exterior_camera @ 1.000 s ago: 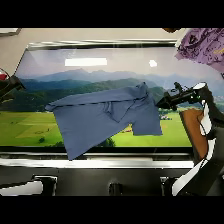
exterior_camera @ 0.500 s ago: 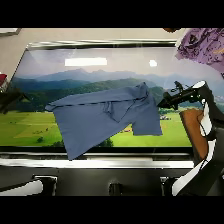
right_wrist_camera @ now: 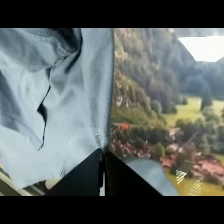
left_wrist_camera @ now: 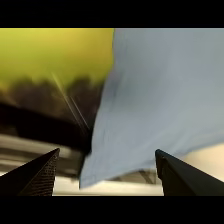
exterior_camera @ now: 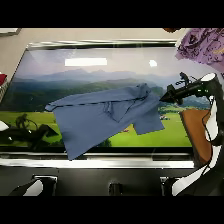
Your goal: Fold the clothes and pants, and hang the long-sleeved shirts on hangers.
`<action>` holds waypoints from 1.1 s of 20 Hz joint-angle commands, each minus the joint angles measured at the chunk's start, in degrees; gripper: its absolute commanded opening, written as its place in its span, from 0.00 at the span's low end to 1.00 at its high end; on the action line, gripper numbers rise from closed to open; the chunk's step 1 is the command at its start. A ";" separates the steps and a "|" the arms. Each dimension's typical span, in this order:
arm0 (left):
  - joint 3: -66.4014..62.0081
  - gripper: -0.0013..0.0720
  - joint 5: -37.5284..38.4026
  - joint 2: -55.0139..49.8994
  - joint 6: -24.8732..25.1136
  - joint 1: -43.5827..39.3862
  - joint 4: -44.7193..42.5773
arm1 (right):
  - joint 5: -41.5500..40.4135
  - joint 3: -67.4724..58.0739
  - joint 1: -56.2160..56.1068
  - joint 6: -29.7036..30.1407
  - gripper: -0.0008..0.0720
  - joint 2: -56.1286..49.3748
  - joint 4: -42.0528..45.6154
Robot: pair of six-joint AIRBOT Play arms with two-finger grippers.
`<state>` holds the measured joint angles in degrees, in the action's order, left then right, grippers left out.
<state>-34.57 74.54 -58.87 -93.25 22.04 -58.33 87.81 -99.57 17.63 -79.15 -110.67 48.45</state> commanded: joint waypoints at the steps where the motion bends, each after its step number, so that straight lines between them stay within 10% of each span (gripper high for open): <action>1: 9.92 0.90 -0.52 3.63 3.87 0.00 3.98 | 2.29 -0.07 -0.09 -1.25 0.04 0.92 0.33; 22: 17.20 0.90 -4.37 3.34 9.81 -6.19 9.51 | 3.21 -0.07 -0.09 -1.20 0.04 0.92 0.46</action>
<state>-17.56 71.94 -55.48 -82.91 17.56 -49.28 91.11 -99.57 17.58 -80.42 -109.80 48.95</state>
